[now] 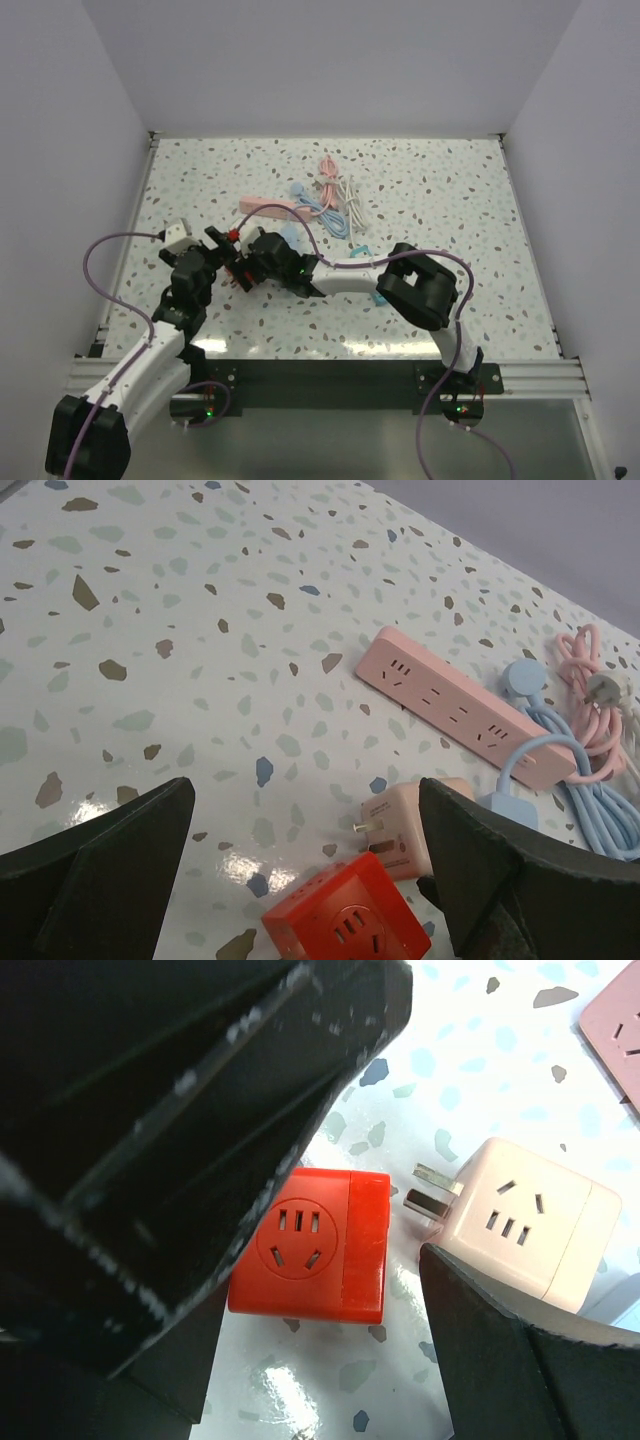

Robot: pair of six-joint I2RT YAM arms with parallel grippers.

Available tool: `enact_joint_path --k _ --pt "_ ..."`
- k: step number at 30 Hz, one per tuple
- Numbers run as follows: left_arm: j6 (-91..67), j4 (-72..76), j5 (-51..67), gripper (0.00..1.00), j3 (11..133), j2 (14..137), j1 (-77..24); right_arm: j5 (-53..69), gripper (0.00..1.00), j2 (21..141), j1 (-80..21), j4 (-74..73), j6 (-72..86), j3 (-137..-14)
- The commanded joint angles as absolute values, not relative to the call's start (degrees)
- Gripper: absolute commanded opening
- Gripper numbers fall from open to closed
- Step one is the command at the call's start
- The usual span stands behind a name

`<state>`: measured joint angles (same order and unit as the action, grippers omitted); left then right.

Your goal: Insert the plug

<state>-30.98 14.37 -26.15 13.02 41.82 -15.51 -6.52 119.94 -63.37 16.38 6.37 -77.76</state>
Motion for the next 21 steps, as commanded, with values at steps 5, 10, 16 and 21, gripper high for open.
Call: enact_joint_path --k 5,10,16,21 --pt "-31.7 15.5 -28.6 1.0 18.0 46.0 -12.8 -8.5 0.79 121.9 -63.1 10.8 9.2 -74.3" --pt "-32.0 16.1 -26.5 1.0 17.7 46.1 -9.8 -9.1 0.79 121.3 -63.5 10.1 9.3 -73.2" --pt "-32.6 17.0 -18.3 1.0 17.5 45.9 -4.5 -11.3 0.79 121.5 -64.6 7.0 8.2 -74.1" --pt "-33.0 17.9 -14.5 1.0 16.7 45.6 -2.8 -11.3 0.81 121.2 -65.1 4.5 7.6 -74.5"
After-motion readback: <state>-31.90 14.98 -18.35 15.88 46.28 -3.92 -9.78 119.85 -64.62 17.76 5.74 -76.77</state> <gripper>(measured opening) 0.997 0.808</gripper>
